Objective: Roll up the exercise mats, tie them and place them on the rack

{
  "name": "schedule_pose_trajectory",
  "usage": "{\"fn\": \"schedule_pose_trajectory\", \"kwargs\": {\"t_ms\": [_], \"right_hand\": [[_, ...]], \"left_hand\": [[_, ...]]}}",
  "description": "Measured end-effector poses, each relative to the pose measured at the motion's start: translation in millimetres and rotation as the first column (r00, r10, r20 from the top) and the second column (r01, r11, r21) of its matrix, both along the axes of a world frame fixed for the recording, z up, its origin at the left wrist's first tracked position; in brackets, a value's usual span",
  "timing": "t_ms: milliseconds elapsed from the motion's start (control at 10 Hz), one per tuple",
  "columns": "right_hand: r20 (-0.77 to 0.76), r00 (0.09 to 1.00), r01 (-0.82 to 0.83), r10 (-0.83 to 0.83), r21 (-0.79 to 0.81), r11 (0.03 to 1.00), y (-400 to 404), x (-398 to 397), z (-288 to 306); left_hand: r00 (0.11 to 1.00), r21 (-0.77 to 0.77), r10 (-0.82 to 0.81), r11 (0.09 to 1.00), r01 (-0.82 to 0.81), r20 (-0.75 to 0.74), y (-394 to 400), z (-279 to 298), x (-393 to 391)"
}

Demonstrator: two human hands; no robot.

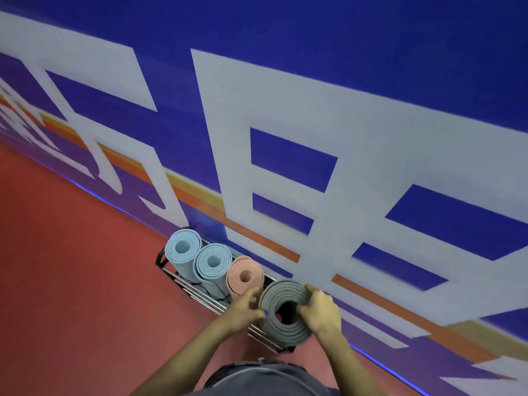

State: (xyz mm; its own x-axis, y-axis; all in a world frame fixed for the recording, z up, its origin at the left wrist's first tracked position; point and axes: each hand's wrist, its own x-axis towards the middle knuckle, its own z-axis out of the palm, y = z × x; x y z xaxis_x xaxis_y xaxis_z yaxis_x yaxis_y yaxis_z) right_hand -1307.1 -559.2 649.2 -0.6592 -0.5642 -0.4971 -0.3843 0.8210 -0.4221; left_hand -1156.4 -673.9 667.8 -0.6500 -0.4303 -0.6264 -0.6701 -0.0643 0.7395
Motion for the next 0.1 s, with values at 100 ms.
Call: {"fn": "schedule_pose_trajectory", "kwargs": {"t_ms": [100], "right_hand": [[0.035,0.999,0.04,-0.041,0.024,0.999,-8.7,-15.9,-13.3]], "left_hand": [[0.986,0.096,0.028,0.994,-0.044,0.163,-10.4,1.0,17.4]]}}
